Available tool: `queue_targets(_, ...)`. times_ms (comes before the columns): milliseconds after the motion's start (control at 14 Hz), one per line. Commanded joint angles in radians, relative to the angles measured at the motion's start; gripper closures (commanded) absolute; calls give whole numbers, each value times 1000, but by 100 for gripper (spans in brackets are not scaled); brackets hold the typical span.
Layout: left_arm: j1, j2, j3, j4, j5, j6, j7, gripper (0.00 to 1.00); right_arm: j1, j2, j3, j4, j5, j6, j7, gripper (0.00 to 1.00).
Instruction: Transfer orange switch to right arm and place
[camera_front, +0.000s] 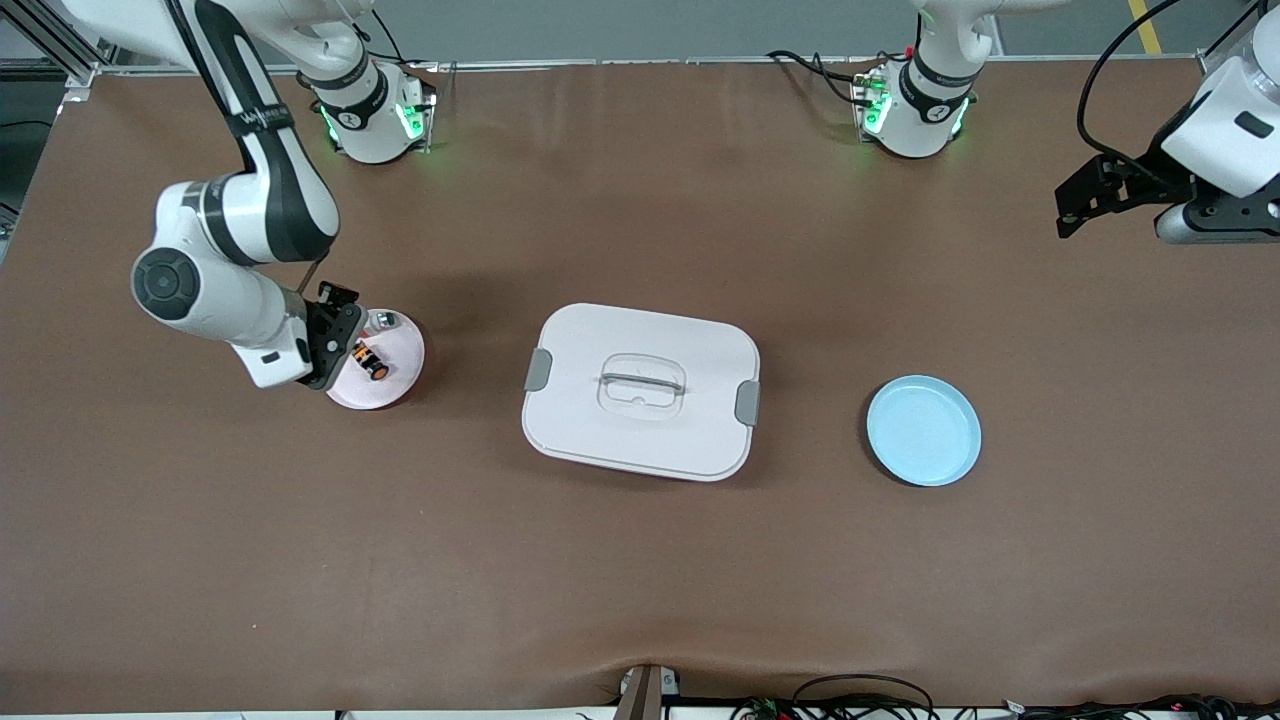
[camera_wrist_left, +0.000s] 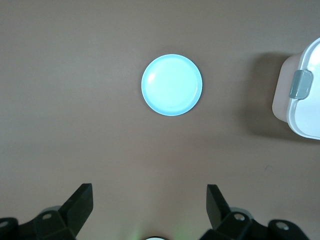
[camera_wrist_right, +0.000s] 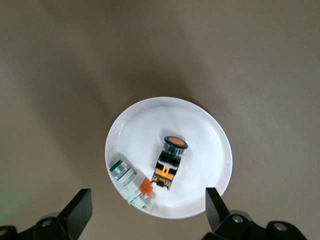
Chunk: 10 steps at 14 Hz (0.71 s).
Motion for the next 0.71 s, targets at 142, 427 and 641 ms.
queue_targets(142,3,-25,7,-9,-17,-8,22,0,24,-102,10,20,-45,-156,447,0)
queue_targets(427,3,-31,8,-9,-17,-10,22,0,41,-99,7,198,-81,-364,748,0)
queue_targets(641,3,-31,8,-9,-17,-8,22,0,13,-92,1,319,-78,-478,810,0)
